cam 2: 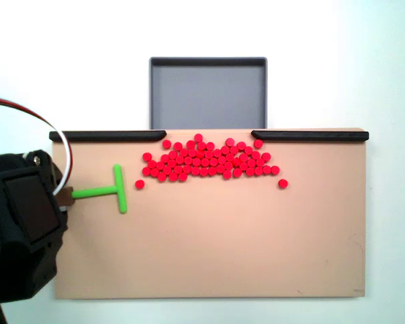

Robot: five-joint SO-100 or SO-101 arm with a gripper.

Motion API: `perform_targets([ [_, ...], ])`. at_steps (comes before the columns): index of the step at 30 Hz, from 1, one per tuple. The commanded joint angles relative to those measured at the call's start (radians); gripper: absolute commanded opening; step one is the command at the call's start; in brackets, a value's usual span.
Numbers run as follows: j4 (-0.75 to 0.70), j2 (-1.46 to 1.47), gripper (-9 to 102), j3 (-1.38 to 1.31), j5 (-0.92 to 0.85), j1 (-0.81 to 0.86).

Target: Gather the left side granules

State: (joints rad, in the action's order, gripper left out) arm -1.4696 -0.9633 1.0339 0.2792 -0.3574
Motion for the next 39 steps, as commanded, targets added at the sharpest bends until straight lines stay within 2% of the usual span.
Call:
perform_targets([
  [1,-0.003,0.009,0,-0.012,-0.012,0.012],
  [39,-0.003,0.046,0,-0.011,-0.095,0.12],
])
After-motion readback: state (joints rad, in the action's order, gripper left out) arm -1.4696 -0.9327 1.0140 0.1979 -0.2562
